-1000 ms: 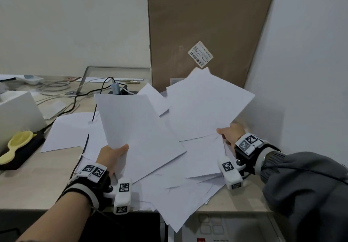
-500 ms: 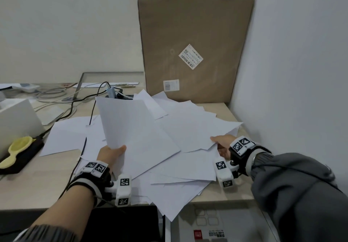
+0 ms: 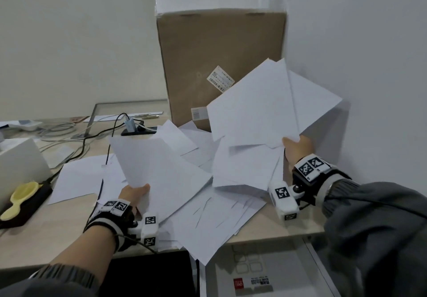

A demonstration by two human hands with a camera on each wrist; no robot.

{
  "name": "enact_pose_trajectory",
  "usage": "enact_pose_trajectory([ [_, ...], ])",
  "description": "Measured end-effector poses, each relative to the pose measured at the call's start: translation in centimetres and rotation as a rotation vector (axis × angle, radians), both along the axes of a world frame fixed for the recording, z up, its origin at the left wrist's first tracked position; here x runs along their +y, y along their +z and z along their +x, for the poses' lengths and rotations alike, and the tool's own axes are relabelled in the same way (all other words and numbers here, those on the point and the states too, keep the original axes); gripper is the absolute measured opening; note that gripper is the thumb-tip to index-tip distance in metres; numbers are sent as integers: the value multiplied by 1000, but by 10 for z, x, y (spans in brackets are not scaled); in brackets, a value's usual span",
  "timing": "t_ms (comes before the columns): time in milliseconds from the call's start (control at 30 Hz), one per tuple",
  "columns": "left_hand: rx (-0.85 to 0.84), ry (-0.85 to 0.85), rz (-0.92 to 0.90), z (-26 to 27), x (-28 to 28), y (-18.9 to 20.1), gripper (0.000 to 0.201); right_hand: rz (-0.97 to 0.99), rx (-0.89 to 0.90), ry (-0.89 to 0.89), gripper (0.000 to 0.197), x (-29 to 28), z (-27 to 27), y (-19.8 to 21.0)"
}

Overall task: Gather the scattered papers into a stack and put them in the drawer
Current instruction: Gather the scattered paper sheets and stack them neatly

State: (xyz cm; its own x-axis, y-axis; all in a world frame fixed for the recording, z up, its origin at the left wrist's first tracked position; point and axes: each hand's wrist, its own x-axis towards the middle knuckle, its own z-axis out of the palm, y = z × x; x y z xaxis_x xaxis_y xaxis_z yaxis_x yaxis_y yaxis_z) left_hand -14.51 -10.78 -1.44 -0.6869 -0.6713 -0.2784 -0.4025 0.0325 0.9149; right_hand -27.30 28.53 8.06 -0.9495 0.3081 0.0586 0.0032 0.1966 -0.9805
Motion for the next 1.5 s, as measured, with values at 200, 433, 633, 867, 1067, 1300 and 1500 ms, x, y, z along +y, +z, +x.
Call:
enact_pose_trajectory([
  [200,122,-140,206,19,33,13,22,-196,55,16,12,-9,12,16],
  [433,240,-282,349,18,56,37,47,-134,7,119,15,-46,29,-12],
  [633,238,-454,327,20,62,45,36,-151,-54,200,14,-65,39,-38],
  [867,270,-348,344,22,65,32,33,-88,-210,252,15,-61,35,-58],
  [1067,298,-201,361,22,61,22,24,-57,-297,223,12,-49,36,-61],
  [1300,296,-189,449,16,74,21,41,-216,-323,346,4,-87,62,-66],
  [1500,147,-272,497,22,76,26,41,-186,-549,497,25,-116,81,-83],
])
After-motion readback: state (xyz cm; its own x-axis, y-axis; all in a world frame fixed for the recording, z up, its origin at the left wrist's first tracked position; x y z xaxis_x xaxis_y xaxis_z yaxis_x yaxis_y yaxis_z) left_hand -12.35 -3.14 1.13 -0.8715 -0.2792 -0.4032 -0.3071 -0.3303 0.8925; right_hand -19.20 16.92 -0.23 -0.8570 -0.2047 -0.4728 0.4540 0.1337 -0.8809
